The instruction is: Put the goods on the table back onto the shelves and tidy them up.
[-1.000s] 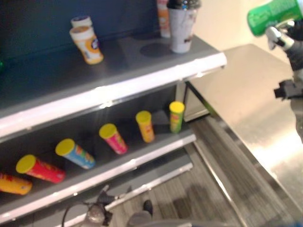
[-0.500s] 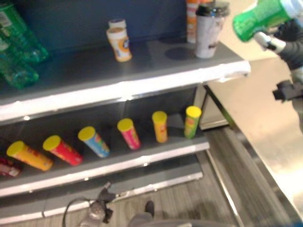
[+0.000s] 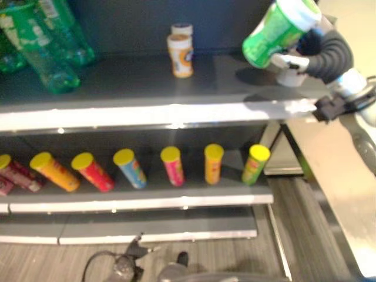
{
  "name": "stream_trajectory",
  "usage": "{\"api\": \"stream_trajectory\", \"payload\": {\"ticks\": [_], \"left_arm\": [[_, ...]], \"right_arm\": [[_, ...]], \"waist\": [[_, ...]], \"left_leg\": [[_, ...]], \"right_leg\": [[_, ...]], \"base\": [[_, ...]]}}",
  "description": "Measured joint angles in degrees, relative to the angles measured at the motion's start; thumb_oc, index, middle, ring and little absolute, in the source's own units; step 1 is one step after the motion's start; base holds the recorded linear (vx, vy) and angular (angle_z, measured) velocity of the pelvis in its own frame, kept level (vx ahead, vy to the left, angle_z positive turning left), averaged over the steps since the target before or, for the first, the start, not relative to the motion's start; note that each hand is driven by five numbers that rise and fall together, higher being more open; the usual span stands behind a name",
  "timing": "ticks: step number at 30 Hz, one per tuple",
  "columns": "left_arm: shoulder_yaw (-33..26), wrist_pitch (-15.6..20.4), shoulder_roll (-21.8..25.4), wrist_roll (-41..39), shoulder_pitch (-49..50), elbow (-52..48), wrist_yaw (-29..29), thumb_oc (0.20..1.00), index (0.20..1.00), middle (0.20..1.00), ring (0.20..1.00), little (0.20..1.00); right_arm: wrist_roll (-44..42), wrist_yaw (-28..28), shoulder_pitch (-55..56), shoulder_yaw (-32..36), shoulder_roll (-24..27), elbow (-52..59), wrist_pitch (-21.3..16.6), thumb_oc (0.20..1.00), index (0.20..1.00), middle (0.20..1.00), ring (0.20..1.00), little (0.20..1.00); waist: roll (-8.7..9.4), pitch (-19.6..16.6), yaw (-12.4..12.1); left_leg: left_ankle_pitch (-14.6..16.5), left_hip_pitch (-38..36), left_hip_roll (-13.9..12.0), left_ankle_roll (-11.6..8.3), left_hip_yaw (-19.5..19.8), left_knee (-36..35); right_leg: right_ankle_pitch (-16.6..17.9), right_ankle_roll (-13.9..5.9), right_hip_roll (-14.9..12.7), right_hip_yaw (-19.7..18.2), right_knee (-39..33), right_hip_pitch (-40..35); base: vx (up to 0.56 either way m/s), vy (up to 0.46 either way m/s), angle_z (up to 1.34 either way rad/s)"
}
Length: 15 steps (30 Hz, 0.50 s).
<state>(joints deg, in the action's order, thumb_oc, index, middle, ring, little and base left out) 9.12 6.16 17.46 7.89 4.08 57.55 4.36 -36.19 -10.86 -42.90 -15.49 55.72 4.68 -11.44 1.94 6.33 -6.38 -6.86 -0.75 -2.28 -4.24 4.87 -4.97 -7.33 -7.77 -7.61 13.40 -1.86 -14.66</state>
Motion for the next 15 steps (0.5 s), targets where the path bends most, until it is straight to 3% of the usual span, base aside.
{"api": "stream_trajectory", "payload": {"ticks": [15], "left_arm": [[0.2,-0.1,0.0,0.0,0.2,3.9,0.1,1.0,1.0,1.0,1.0,1.0]], "right_arm": [[-0.9,-1.4,-8.3,-11.1,0.8,-8.7,2.6,0.2,0.2,0.2,0.2,0.2]], "waist": [[1.27,-0.1,-2.1]], "left_leg": [[-0.1,1.8,1.5,-0.05,2.1,0.0]], "right_leg": [[-0.2,-0.28,-0.9,3.1,-0.1,0.1]], "base": [[0.02,0.016,0.1]]}}
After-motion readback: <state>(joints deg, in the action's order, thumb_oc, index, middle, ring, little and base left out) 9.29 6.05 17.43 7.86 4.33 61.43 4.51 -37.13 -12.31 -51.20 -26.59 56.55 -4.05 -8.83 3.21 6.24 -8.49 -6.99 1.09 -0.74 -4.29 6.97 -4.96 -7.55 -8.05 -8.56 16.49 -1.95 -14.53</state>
